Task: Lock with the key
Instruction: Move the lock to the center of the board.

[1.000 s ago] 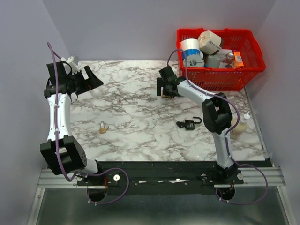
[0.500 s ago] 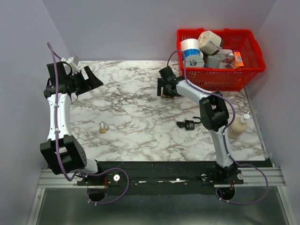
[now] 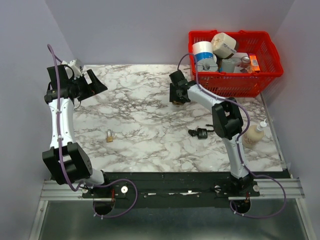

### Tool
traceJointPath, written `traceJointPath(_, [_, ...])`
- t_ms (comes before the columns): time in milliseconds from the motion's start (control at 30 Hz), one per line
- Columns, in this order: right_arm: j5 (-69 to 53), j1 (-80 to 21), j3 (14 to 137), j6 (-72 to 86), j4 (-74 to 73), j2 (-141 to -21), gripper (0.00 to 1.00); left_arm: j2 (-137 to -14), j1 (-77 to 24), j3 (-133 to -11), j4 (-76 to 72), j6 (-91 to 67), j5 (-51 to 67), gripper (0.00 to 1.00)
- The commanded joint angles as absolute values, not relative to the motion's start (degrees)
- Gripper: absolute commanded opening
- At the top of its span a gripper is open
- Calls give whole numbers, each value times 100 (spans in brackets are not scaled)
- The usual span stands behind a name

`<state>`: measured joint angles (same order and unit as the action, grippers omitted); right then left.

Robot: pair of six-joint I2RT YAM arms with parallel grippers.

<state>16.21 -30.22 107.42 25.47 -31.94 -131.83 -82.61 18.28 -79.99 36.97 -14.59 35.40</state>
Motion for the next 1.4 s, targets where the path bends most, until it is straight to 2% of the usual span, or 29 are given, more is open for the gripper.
traceJointPath(0, [1284, -2944, 10705, 2724, -3454, -13298, 66, -8332, 1960, -8218, 3902, -1415, 3454, 99])
traceJointPath(33, [1214, -2944, 10679, 2733, -3463, -13315, 70, -8341, 1995, -8209, 3920, -1415, 3463, 99])
traceJointPath(67, [1143, -2944, 10635, 2768, -3541, -13342, 66, -8350, 2004, -8209, 3937, -1424, 3480, 99])
traceJointPath(167, [1107, -2927, 10766, 2733, -3524, -13403, 64, -8376, 2048, -8218, 3981, -1424, 3489, 99])
traceJointPath(567, [563, -3199, 10723, 2198, -3867, -13307, 64, -8499, 2074, -8297, 3999, -1459, 3524, 99])
traceJointPath(733, [501, -3621, 9924, 1679, -3103, -12683, 57, -8464, 2083, -8227, 3981, -1468, 3524, 99])
traceJointPath(867, [239, -3981, 9467, 1293, -2866, -12253, 56, -8385, 2083, -8157, 3973, -1433, 3524, 99])
traceJointPath(1067, [-386, -4640, 7763, -112, -1733, -11208, 56, -8297, 2083, -7990, 3946, -1424, 3638, 99])
traceJointPath(1200, [-712, -4685, 7392, -877, -1459, -11109, 56, -8279, 2074, -7858, 3876, -1485, 3674, 99])
traceJointPath(1300, [-782, -4685, 7374, -1160, -1441, -11136, 66, -8271, 2074, -7779, 3771, -1564, 3709, 99])
traceJointPath(1333, [-747, -4693, 7400, -1134, -1459, -11162, 77, -8271, 2083, -7761, 3736, -1608, 3709, 99])
traceJointPath(1367, [-764, -4693, 7453, -1125, -1494, -11171, 84, -8288, 2074, -7769, 3718, -1617, 3744, 99])
